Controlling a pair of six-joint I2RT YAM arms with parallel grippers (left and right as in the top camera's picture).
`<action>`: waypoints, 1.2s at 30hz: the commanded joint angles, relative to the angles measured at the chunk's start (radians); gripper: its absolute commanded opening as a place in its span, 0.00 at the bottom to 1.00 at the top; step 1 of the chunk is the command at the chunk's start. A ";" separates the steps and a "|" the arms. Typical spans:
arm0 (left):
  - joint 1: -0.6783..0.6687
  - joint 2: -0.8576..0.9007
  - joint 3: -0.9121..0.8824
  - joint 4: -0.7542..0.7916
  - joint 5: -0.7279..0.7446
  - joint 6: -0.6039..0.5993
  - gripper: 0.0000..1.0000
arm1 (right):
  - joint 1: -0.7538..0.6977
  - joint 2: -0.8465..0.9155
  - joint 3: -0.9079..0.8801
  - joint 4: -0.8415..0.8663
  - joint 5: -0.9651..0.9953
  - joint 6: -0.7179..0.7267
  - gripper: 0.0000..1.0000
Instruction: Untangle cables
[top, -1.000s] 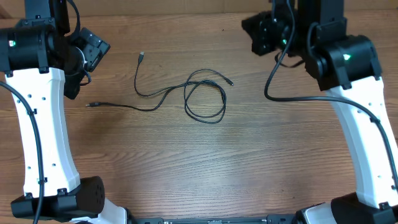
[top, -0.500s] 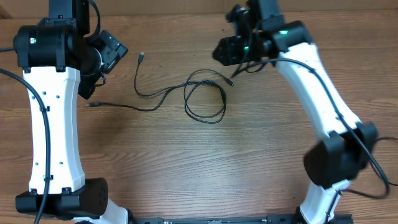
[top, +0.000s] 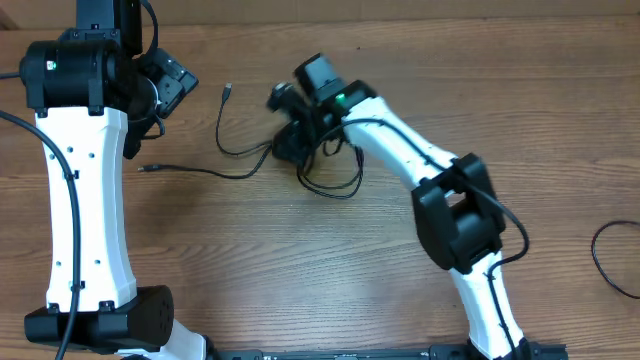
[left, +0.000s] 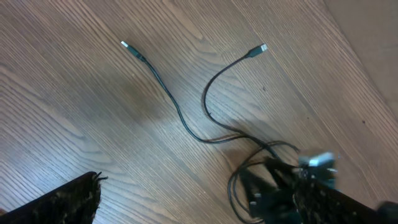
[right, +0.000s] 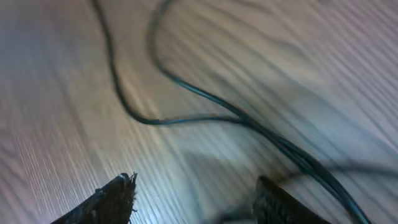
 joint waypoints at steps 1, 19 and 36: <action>0.006 0.005 -0.006 0.001 -0.029 0.010 1.00 | 0.049 0.010 0.000 0.054 0.016 -0.129 0.60; 0.006 0.005 -0.006 0.002 -0.041 0.004 1.00 | 0.101 0.162 -0.001 0.330 0.148 -0.101 0.45; 0.006 0.005 -0.006 0.058 0.119 0.102 0.99 | -0.032 -0.074 0.214 0.190 0.513 0.084 0.04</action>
